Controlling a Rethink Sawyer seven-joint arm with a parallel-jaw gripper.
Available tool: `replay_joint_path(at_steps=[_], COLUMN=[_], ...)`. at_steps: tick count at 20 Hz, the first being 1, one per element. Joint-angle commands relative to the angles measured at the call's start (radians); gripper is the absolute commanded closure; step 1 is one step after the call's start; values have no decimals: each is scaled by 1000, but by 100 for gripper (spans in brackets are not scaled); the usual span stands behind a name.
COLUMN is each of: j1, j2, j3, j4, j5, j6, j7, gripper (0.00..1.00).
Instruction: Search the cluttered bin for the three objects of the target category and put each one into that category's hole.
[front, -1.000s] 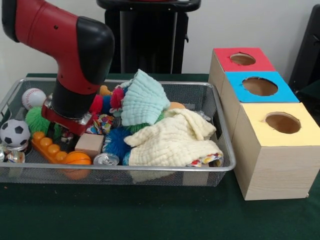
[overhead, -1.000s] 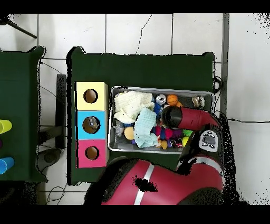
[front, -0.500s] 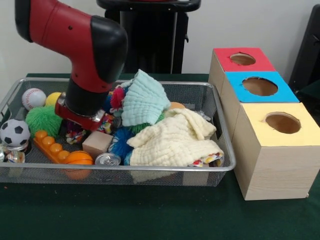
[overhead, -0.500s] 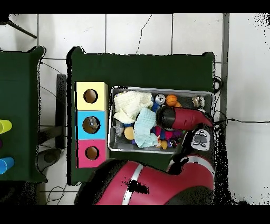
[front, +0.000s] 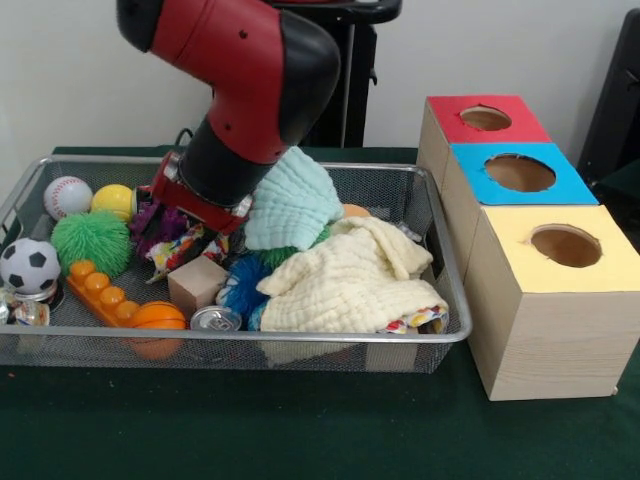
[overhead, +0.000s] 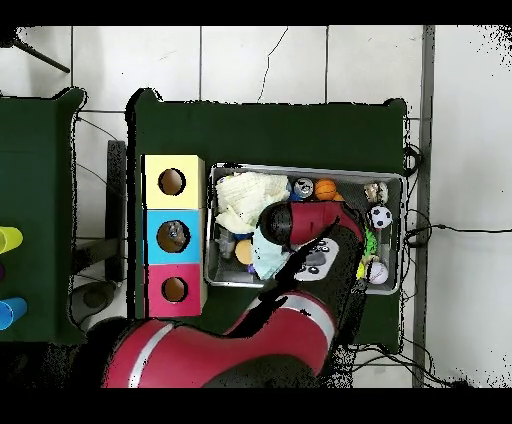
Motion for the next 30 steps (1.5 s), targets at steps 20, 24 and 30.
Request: replay_joint_path(at_steps=[20,24,30], j1=[87,101,109], j2=[150,188,218], j3=[-89,-132,-168], j4=[-36,-16,7], j5=[79,91,103], j6=[36,-57,-131], j7=[321,394,447], gripper=[0,0,0])
